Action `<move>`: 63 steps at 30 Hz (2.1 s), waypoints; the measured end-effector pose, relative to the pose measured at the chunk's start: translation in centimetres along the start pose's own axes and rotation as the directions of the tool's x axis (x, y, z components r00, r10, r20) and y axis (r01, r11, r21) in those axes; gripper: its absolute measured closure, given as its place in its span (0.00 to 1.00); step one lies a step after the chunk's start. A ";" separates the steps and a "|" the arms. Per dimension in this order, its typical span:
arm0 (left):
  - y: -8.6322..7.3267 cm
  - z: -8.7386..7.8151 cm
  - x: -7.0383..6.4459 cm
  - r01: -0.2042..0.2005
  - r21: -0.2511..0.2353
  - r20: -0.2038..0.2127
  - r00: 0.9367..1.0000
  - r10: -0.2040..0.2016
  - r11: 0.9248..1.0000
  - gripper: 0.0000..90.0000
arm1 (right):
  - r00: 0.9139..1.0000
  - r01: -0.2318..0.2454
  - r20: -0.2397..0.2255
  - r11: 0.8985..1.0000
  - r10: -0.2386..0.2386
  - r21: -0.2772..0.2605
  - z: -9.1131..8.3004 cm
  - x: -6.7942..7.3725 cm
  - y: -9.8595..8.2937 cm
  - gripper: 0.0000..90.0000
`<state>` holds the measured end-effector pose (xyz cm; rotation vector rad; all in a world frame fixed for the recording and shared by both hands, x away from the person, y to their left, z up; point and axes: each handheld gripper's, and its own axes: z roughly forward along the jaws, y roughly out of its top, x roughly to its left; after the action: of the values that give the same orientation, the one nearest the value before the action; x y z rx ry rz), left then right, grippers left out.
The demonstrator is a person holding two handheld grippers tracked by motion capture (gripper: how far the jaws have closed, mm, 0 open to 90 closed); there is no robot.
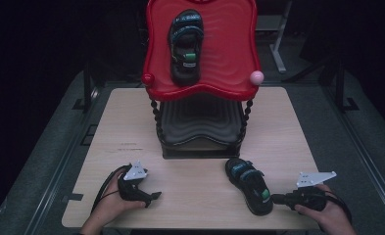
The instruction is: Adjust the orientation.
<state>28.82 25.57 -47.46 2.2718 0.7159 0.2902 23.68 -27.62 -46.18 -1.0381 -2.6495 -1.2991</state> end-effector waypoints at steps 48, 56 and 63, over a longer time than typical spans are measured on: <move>0.0 0.0 0.0 0.000 0.001 0.000 1.000 0.000 1.000 0.01 | 0.997 -0.003 -0.080 0.972 -0.016 -0.234 3.2 -1.4 6.0 0.63; 0.0 0.0 0.0 0.000 0.001 0.001 1.000 0.000 1.000 0.01 | 0.994 -0.019 -0.105 0.970 -0.006 -0.243 3.0 -1.4 5.9 0.74; 0.0 0.0 0.0 0.000 0.002 0.001 1.000 0.000 1.000 0.01 | 0.992 -0.039 -0.123 0.963 0.006 -0.266 2.2 -1.2 5.9 0.74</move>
<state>28.82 25.57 -47.44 2.2731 0.7163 0.2889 28.59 -24.19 -43.85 -0.9739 -2.4150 -1.6934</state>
